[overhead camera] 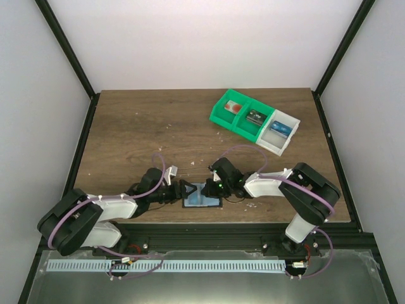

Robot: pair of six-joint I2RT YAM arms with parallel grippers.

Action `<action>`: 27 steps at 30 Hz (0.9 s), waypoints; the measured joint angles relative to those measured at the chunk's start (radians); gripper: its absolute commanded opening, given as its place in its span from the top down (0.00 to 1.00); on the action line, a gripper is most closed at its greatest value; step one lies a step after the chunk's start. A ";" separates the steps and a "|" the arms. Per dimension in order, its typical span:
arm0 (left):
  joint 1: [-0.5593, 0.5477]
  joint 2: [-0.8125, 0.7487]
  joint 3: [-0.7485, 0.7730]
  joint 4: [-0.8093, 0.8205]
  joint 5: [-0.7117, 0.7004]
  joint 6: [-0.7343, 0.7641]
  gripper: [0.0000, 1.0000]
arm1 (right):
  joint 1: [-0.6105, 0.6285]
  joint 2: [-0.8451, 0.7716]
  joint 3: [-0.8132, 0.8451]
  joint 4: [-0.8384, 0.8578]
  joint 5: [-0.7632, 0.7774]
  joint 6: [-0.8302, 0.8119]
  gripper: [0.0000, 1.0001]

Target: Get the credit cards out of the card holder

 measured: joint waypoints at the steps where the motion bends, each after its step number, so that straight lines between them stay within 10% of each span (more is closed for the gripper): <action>1: 0.000 0.002 0.000 0.000 0.000 0.000 0.26 | 0.000 0.000 -0.002 0.003 0.000 0.000 0.99; 27: 0.003 0.038 0.001 0.053 0.026 -0.037 0.26 | 0.000 -0.002 -0.012 0.023 -0.001 0.008 1.00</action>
